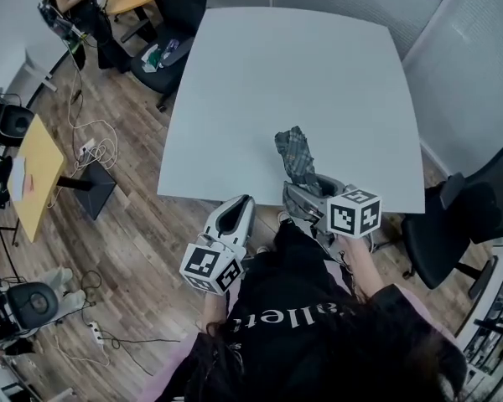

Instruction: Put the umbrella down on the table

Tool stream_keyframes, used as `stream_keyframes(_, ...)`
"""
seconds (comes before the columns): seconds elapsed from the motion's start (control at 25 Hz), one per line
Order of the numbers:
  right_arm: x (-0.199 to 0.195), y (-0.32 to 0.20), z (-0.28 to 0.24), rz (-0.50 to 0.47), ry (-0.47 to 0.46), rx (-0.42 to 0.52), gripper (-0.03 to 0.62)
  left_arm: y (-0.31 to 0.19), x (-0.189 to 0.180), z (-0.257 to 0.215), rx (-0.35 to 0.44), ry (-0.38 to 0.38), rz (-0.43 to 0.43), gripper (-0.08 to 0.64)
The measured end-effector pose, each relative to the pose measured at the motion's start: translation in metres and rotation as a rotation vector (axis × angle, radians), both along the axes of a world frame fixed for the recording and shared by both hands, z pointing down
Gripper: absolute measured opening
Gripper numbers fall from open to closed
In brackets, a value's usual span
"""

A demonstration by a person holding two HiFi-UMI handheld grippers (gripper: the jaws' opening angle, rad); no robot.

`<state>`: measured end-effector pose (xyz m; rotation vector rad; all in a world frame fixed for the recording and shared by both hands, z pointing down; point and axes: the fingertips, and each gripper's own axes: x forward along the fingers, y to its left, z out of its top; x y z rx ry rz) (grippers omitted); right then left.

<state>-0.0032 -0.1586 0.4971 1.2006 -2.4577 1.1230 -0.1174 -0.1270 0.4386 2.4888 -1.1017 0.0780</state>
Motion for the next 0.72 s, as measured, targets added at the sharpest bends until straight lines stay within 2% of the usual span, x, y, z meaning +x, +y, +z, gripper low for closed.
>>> stream_keyframes(0.44, 0.04, -0.116, 0.027, -0.089, 0.092, -0.004, 0.245, -0.082, 0.017, -0.003, 0.006, -0.021, -0.092, 0.034)
stream_keyframes(0.72, 0.044, -0.19, 0.068, -0.169, 0.172, -0.031, 0.245, -0.111, 0.018, 0.005, -0.024, -0.053, -0.147, 0.034)
